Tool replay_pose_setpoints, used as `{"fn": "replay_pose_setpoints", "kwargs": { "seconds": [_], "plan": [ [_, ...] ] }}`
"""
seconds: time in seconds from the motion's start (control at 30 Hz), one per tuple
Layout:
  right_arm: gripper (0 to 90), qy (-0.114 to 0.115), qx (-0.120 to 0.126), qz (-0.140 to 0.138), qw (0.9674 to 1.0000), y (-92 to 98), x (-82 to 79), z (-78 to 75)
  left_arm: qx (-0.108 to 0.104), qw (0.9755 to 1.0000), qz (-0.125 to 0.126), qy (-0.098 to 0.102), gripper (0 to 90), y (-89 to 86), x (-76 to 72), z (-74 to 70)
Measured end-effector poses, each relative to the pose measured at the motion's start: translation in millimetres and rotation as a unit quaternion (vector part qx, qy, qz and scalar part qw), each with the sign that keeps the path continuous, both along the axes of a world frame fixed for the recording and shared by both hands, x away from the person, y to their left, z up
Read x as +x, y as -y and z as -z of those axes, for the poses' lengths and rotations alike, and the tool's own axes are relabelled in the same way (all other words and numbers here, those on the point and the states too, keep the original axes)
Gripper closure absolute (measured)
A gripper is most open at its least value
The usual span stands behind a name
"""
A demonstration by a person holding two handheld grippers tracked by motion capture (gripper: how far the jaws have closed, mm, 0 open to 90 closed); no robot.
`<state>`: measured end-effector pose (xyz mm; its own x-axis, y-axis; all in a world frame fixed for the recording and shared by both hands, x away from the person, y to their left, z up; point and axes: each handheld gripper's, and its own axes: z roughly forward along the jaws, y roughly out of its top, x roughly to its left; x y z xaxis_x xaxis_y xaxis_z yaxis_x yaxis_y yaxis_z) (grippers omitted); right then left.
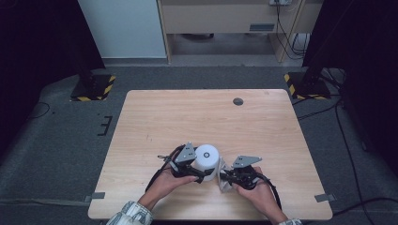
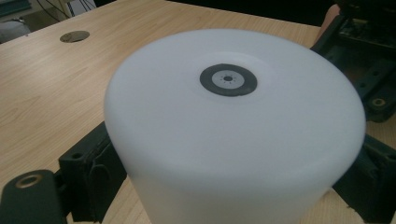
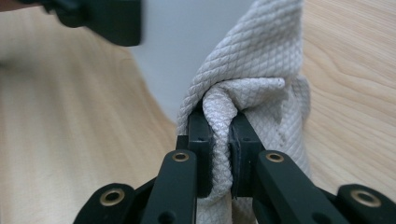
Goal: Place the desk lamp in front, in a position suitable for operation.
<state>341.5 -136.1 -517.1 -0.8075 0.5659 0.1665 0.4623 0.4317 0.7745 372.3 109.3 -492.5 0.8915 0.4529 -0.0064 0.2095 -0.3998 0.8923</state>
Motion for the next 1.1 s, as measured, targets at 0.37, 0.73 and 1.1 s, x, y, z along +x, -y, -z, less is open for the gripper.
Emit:
{"fn": "replay_pose_setpoints", "kwargs": {
  "seconds": [0.37,0.73,1.1],
  "plan": [
    [82.2,0.06,0.053,0.002,0.9968,1.3,-13.1,-33.0,0.0,1.0,-0.002,-0.001,7.7,-1.1,0.6,0.2],
    [82.2,0.068,0.031,0.016,0.9971,2.6,-8.2,-30.5,0.001,1.0,-0.005,0.001,7.6,0.1,-0.6,0.2],
    [82.3,0.082,0.036,-0.014,0.9959,-3.3,-20.0,-37.1,0.001,1.0,-0.004,0.0,7.6,-0.3,-0.5,0.1]
  ]
}}
